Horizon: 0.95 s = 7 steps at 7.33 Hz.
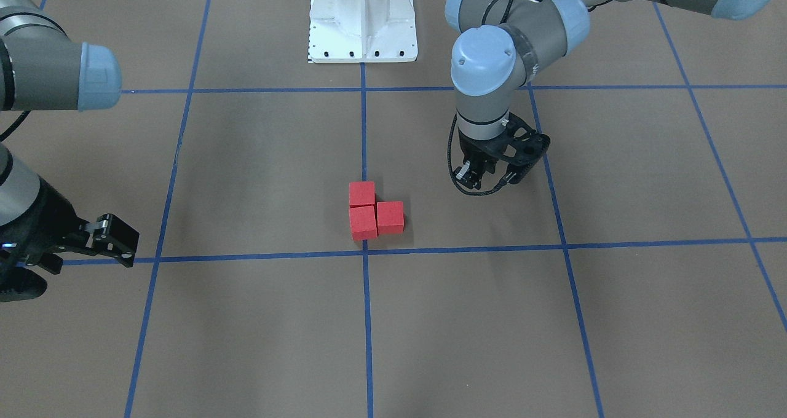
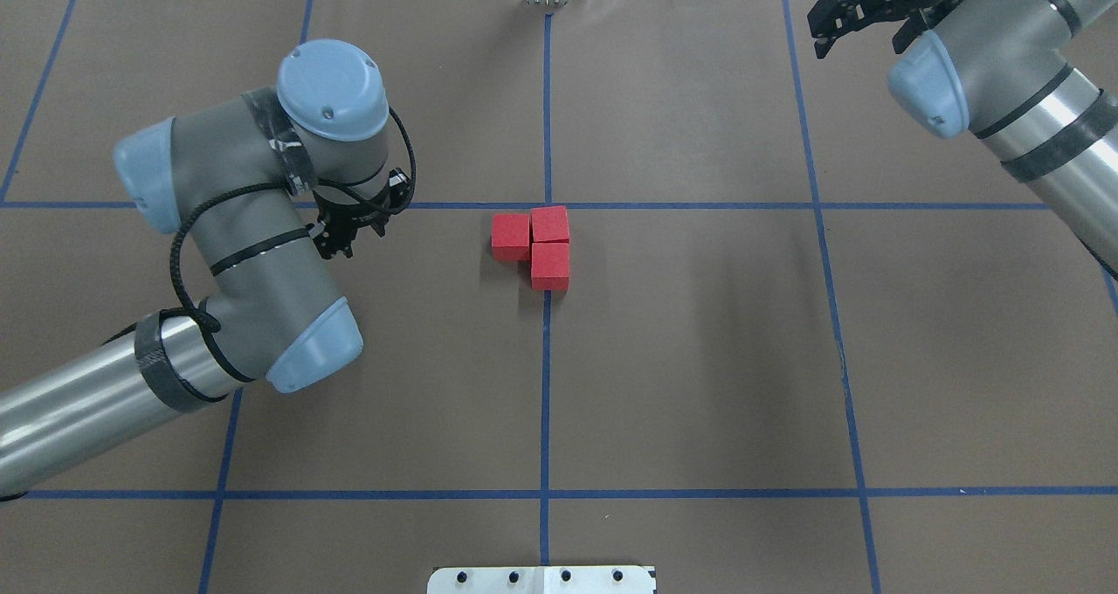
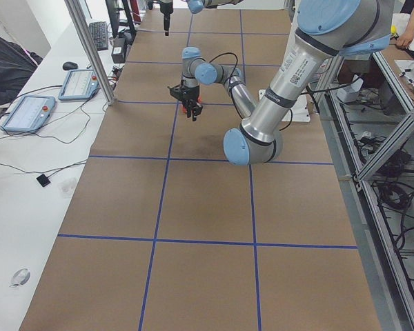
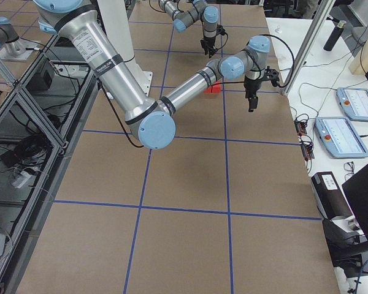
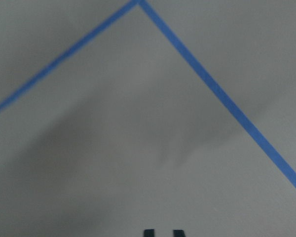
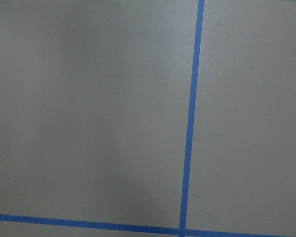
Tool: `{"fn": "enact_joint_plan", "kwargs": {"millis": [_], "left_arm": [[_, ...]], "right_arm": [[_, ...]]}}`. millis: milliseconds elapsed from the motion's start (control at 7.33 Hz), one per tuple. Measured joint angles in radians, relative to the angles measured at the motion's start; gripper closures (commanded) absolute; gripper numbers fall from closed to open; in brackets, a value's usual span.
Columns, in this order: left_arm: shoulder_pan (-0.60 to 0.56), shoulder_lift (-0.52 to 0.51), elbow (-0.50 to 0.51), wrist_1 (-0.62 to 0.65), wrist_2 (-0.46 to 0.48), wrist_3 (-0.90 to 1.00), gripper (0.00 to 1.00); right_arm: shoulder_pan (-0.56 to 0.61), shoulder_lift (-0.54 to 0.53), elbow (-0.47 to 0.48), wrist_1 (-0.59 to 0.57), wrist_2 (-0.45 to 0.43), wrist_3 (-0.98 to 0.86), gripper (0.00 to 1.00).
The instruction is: Form red blocks into L shape at center
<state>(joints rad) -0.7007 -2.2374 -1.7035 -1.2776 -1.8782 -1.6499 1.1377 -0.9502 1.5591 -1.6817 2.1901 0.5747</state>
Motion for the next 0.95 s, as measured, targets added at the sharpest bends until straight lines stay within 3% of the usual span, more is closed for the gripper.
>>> {"fn": "enact_joint_plan", "kwargs": {"millis": [545,955], "left_arm": [[-0.253,0.226,-0.146,-0.005,-0.062,0.859,0.00],[-0.465,0.390,-0.166,-0.094,-0.134,1.245,0.00]], "right_arm": [[0.133,-0.157,0.060,0.004,0.044,-0.150,0.01],[0.150,-0.266,0.109,0.004,0.009,-0.159,0.01]]}}
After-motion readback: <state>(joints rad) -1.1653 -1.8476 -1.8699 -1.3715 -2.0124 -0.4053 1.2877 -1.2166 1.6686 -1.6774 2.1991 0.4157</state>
